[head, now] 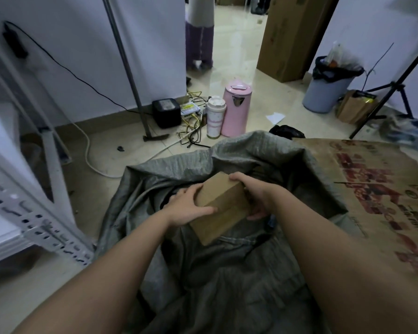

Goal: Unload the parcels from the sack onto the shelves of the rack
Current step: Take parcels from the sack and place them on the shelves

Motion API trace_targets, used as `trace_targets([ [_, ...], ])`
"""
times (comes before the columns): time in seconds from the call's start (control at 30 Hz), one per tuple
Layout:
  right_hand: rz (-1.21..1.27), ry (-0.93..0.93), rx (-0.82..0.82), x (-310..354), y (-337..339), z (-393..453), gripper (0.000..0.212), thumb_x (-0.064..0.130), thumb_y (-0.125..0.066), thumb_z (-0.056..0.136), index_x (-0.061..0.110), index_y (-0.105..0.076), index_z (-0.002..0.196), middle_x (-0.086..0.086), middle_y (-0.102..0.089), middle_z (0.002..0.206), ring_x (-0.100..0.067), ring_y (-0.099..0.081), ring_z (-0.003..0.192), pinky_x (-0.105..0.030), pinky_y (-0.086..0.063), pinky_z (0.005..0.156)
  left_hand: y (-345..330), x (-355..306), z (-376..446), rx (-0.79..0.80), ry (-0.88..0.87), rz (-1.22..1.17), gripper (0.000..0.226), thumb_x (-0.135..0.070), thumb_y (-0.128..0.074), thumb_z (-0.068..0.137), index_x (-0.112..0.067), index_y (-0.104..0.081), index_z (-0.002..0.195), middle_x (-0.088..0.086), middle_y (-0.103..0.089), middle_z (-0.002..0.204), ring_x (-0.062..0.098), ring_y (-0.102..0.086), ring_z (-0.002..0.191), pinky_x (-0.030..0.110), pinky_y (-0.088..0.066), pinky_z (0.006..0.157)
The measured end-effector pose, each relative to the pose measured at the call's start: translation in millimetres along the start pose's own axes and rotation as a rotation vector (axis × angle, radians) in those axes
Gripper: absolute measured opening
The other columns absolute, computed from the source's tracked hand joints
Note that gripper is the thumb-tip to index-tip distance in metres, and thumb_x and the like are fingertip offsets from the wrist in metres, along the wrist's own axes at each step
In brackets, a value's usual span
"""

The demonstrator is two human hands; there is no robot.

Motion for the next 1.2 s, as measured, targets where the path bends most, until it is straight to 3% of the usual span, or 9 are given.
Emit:
trace_targets([
  [0.1, 0.172, 0.017, -0.033, -0.1, -11.5, 0.8, 0.099, 0.089, -0.053, 0.052, 0.019, -0.06, 0.122, -0.007, -0.064, 0.113, -0.026, -0.063, 0.099, -0.035, -0.05, 0.076, 6.5, 2.3, -14.8, 0.063, 0.12, -0.43, 0.086, -0.063, -0.067, 0.073, -0.027, -0.034, 0.143, 0.001, -0.047, 0.135, 0.017, -0.05, 0.116, 0.03, -0.042, 0.093],
  [0.2, 0.295, 0.084, -0.053, -7.5, -25.5, 0.8, 0.088, 0.082, -0.044, 0.075, 0.015, -0.056, 0.13, -0.007, -0.063, 0.118, -0.026, -0.062, 0.103, -0.036, -0.049, 0.08, 5.6, 4.2, -27.3, 0.136, 0.256, -0.729, 0.059, -0.06, -0.06, 0.081, -0.024, -0.051, 0.126, 0.004, -0.062, 0.108, 0.018, -0.06, 0.092, 0.028, -0.045, 0.065],
  [0.33, 0.34, 0.094, -0.029, -24.8, -34.8, -0.9, 0.077, 0.068, -0.045, 0.088, 0.016, -0.041, 0.144, -0.012, -0.049, 0.14, -0.031, -0.049, 0.126, -0.045, -0.04, 0.107, 4.8, 8.8, -32.1, 0.19, 0.352, -0.941, 0.062, -0.071, -0.052, 0.077, -0.021, -0.06, 0.112, 0.013, -0.07, 0.093, 0.031, -0.063, 0.089, 0.037, -0.047, 0.079],
  [0.5, 0.392, 0.114, 0.15, -25.2, -38.7, -1.4, 0.062, 0.067, -0.05, 0.086, 0.022, -0.058, 0.126, -0.007, -0.065, 0.119, -0.024, -0.063, 0.104, -0.037, -0.054, 0.078, 3.0, 12.1, -30.1, 0.303, 0.334, -1.178, 0.083, -0.078, -0.045, 0.072, -0.013, -0.061, 0.122, 0.021, -0.066, 0.117, 0.038, -0.064, 0.103, 0.053, -0.039, 0.103],
  [0.6, 0.469, 0.135, 0.232, -20.7, -42.0, -1.3, 0.059, 0.07, -0.051, 0.083, 0.024, -0.066, 0.118, -0.006, -0.071, 0.113, -0.025, -0.065, 0.106, -0.041, -0.054, 0.088, 1.8, 8.8, -30.0, 0.33, 0.304, -1.228, 0.083, -0.078, -0.038, 0.077, -0.012, -0.062, 0.122, 0.022, -0.063, 0.122, 0.038, -0.062, 0.108, 0.053, -0.039, 0.103],
  [0.77, 0.522, 0.108, 0.261, -21.7, -38.8, -2.4, 0.054, 0.061, -0.054, 0.085, 0.017, -0.067, 0.114, -0.012, -0.07, 0.11, -0.028, -0.064, 0.102, -0.04, -0.053, 0.081, 1.4, 5.8, -30.1, 0.271, 0.359, -1.207, 0.072, -0.07, -0.037, 0.085, -0.013, -0.063, 0.12, 0.02, -0.064, 0.121, 0.037, -0.061, 0.11, 0.048, -0.047, 0.094],
  [1.0, 0.42, 0.115, 0.21, -21.6, -31.1, 0.4, 0.047, 0.057, -0.053, 0.08, 0.02, -0.068, 0.106, -0.009, -0.069, 0.11, -0.028, -0.059, 0.105, -0.039, -0.047, 0.08, 2.4, 8.5, -27.3, 0.052, 0.425, -1.175, 0.047, -0.044, -0.049, 0.093, -0.013, -0.05, 0.129, 0.013, -0.06, 0.103, 0.027, -0.063, 0.085, 0.042, -0.052, 0.072],
  [1.1, 0.334, 0.152, 0.118, -21.2, -33.2, 3.0, 0.053, 0.064, -0.054, 0.08, 0.022, -0.069, 0.11, -0.007, -0.07, 0.108, -0.025, -0.06, 0.102, -0.034, -0.046, 0.075, 2.0, 9.2, -26.9, -0.006, 0.438, -1.193, 0.059, -0.054, -0.051, 0.089, -0.015, -0.044, 0.133, 0.016, -0.054, 0.118, 0.034, -0.063, 0.091, 0.043, -0.053, 0.069],
  [1.2, 0.304, 0.196, 0.091, -21.1, -36.1, 7.7, 0.051, 0.065, -0.051, 0.085, 0.024, -0.068, 0.11, -0.005, -0.072, 0.099, -0.022, -0.063, 0.094, -0.031, -0.046, 0.07, 2.7, 8.6, -28.7, 0.086, 0.412, -1.14, 0.064, -0.069, -0.053, 0.08, -0.027, -0.048, 0.128, 0.016, -0.051, 0.13, 0.04, -0.063, 0.097, 0.045, -0.055, 0.073],
])
Point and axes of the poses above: each hand's wrist, its own z-axis towards the middle knuckle, its own y-axis out of the back of the hand, x = y × z, the point moved 1 cm from there along z, towards the middle knuckle
